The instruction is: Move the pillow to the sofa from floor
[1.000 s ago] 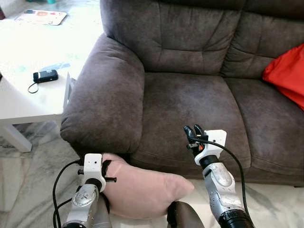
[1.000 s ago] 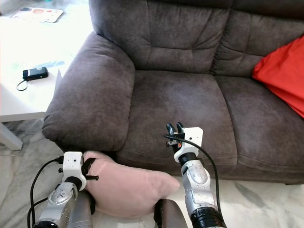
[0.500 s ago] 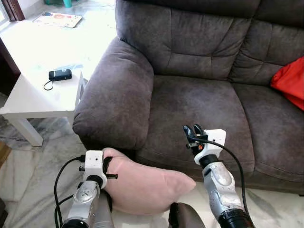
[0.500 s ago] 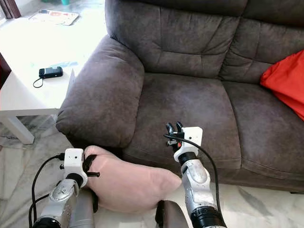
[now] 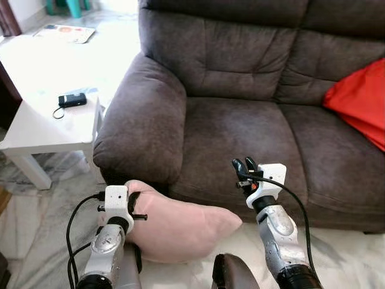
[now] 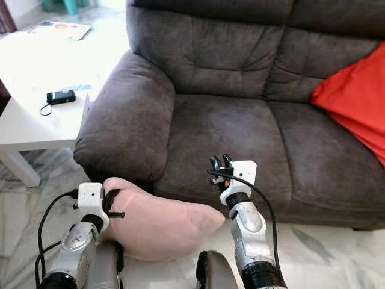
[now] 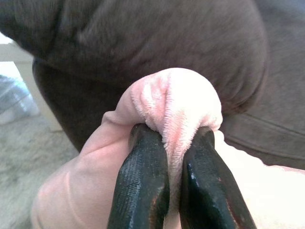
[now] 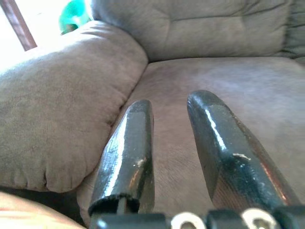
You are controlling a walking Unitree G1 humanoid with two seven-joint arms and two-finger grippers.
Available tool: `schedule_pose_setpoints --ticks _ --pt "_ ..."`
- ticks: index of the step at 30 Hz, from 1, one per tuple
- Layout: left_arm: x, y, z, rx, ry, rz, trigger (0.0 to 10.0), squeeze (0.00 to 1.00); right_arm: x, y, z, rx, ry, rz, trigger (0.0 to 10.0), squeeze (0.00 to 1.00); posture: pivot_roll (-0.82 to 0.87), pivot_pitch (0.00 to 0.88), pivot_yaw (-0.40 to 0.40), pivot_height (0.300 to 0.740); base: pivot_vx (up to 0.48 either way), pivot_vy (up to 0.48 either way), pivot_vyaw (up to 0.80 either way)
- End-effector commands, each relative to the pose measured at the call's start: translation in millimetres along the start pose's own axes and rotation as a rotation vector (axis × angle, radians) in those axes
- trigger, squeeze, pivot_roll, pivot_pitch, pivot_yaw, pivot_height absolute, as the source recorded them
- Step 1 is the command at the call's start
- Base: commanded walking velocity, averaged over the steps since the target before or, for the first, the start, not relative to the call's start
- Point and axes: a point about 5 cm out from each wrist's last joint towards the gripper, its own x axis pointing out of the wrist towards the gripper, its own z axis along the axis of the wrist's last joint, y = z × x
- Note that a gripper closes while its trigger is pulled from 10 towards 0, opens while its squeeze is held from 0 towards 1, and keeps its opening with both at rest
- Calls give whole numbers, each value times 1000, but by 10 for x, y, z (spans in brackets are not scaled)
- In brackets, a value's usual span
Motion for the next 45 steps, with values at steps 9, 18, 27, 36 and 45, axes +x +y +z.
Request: schedule_pose_setpoints --ticks 9,18,27,36,45 --pt "114 85 450 4 -218 43 10000 0 10 -46 12 1 -4 -13 10000 0 86 0 -90 619 -209 0 0" --pt "116 91 439 8 -211 47 10000 0 14 -47 15 -1 -4 -14 10000 0 85 0 -89 619 0 0 0" --pt "121 92 446 10 -216 50 10000 0 23 -57 24 -7 -10 -15 10000 0 86 0 -91 619 0 0 0" --pt "115 92 440 8 -215 51 10000 0 19 -48 9 -5 -7 -12 10000 0 88 0 -93 619 0 0 0" --pt "117 86 453 9 -219 36 10000 0 22 -29 5 -2 -7 -9 10000 0 92 0 -90 619 0 0 0"
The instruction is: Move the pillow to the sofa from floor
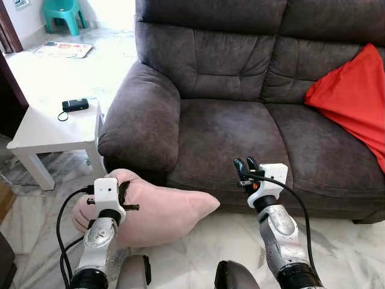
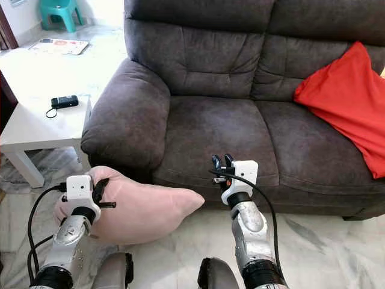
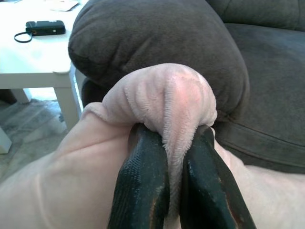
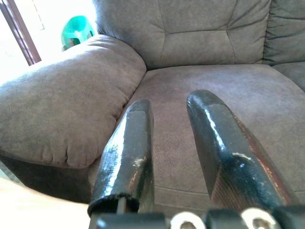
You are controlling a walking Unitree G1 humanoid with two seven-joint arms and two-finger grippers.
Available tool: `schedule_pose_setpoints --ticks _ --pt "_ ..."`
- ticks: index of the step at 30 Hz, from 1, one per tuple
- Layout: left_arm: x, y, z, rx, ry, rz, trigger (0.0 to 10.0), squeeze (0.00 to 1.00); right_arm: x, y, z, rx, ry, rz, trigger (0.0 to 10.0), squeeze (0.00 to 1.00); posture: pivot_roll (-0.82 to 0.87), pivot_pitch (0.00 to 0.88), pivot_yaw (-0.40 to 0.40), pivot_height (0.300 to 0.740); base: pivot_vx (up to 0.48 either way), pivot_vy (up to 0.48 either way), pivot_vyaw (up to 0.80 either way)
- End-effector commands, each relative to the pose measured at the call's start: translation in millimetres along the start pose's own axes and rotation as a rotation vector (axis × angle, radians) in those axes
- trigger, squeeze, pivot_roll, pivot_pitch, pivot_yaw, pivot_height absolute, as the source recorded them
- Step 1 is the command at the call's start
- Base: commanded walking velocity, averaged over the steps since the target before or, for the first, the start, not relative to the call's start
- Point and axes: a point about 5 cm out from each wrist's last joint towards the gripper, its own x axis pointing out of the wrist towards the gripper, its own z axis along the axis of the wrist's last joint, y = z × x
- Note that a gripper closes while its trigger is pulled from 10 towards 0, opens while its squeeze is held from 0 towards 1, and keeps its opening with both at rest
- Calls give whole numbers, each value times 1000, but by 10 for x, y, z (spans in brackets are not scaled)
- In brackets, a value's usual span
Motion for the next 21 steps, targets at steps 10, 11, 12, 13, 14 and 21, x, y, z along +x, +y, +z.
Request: schedule_pose_setpoints --ticks 10,11,12,13,14,21 --pt "98 -54 305 3 -144 -32 10000 0 10 4 3 -2 -6 -5 10000 0 95 0 -87 636 0 0 0" --pt "98 -54 305 3 -144 -32 10000 0 10 4 3 -2 -6 -5 10000 0 95 0 -87 636 0 0 0" --pt "96 -59 304 3 -144 -35 10000 0 7 5 2 -1 -7 -5 10000 0 94 0 -88 645 0 0 0" --pt "95 -62 303 3 -143 -36 10000 0 5 5 1 -1 -8 -6 10000 0 94 0 -88 653 0 0 0" --pt "95 -62 303 3 -143 -36 10000 0 5 5 1 -1 -8 -6 10000 0 94 0 -88 653 0 0 0" --pt "93 -66 297 0 -140 -36 10000 0 6 6 2 -4 -10 -7 10000 0 97 0 -87 693 0 0 0"
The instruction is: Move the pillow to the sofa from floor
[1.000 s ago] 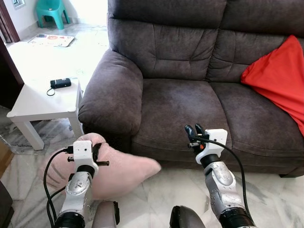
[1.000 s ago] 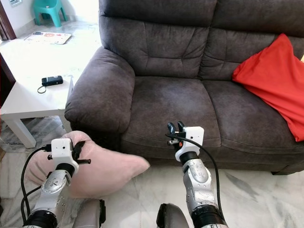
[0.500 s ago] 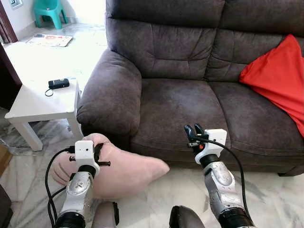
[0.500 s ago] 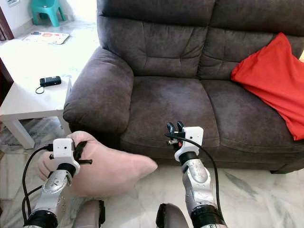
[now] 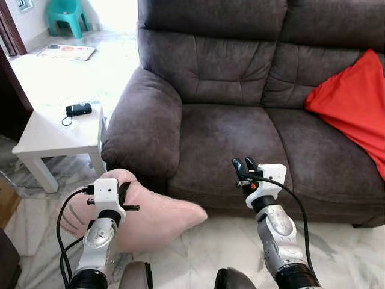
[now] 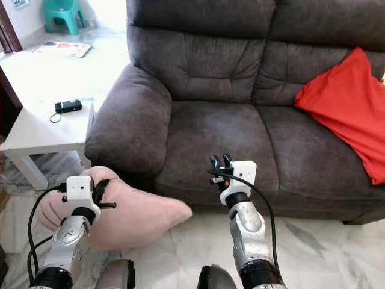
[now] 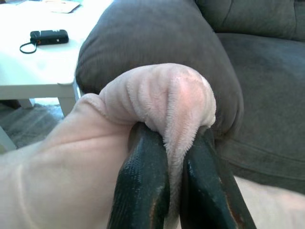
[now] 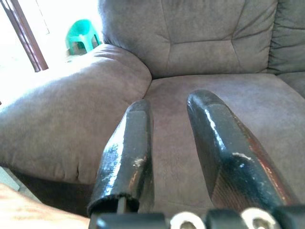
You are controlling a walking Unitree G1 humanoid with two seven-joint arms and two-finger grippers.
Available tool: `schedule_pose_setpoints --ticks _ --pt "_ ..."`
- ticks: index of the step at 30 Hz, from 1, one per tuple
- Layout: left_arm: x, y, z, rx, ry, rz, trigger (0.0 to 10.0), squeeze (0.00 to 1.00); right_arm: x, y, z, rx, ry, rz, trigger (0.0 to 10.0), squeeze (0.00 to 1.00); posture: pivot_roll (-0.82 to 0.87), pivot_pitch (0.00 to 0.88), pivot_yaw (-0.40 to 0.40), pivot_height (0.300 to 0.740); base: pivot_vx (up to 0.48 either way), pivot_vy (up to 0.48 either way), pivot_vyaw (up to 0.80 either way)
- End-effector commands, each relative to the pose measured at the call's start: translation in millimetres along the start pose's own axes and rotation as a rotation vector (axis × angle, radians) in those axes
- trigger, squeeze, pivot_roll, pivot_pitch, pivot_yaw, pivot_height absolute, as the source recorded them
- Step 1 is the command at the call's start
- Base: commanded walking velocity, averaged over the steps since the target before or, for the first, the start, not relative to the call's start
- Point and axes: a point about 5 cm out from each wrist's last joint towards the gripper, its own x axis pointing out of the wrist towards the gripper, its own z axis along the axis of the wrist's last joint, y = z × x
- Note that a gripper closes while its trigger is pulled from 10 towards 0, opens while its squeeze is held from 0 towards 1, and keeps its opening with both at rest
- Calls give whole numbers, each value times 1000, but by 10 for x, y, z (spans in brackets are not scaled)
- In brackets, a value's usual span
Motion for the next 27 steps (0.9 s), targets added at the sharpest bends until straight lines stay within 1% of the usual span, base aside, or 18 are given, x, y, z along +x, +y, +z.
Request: schedule_pose_setpoints --ticks 1,11,24,27 --pt "99 -62 305 1 -142 -28 10000 0 3 -27 4 -9 2 -9 10000 0 97 0 -86 703 0 0 0" --pt "99 -71 302 2 -141 -34 10000 0 4 -29 -1 -8 2 -11 10000 0 95 0 -82 740 0 0 0" --pt "110 -60 323 4 -144 -43 10000 0 18 -10 -18 -3 15 5 10000 0 102 0 -76 740 0 0 0" --pt "131 -104 425 -3 -165 -86 10000 0 15 -19 -53 -19 45 20 10000 0 109 0 -82 740 0 0 0"
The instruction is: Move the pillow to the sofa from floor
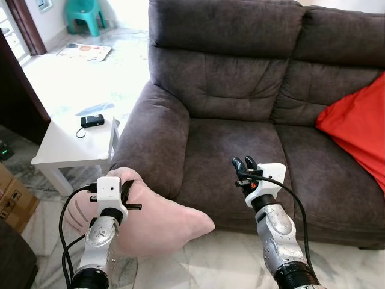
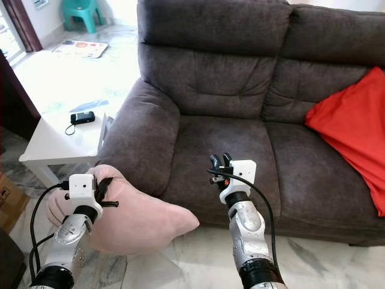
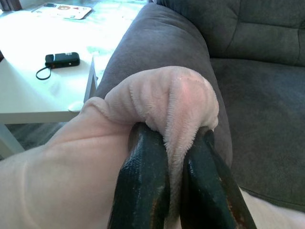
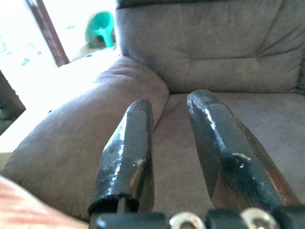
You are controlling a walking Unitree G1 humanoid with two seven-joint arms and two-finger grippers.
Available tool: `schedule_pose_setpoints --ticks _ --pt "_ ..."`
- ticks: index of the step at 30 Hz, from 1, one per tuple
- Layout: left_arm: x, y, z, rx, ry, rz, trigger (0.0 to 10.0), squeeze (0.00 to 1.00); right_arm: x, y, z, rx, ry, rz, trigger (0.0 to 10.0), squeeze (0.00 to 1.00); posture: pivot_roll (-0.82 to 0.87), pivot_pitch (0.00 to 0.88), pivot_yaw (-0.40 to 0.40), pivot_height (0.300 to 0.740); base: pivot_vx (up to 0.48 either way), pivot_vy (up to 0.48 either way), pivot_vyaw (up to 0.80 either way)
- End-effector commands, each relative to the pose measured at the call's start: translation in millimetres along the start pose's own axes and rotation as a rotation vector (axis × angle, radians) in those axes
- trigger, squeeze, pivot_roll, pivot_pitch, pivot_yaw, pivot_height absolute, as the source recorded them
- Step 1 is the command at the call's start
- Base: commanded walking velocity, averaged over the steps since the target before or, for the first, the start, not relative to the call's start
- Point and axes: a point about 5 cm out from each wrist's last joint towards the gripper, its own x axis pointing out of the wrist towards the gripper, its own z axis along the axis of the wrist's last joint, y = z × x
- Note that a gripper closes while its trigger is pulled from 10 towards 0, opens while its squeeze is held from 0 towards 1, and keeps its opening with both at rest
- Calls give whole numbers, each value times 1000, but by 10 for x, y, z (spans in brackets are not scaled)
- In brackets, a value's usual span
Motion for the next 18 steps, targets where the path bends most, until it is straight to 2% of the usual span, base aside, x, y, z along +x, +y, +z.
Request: schedule_pose_setpoints --ticks 1,6,9,17,18 --pt "123 -78 410 -3 -162 -63 10000 0 -3 -37 -34 -18 37 11 10000 0 110 0 -82 740 0 0 0" --pt "137 -199 614 20 -214 -166 10000 0 -27 -76 -95 -46 96 55 10000 0 116 0 -87 740 0 0 0" --pt "149 -298 756 42 -234 -256 10000 0 -49 -122 -128 -103 152 128 10000 0 125 0 -96 740 0 0 0" --pt "163 -373 830 47 -228 -317 10000 0 -93 -130 -193 -198 248 284 10000 0 123 0 -100 740 0 0 0" --pt "160 -393 857 46 -228 -334 10000 0 -136 -105 -233 -220 284 359 10000 0 123 0 -100 740 0 0 0"
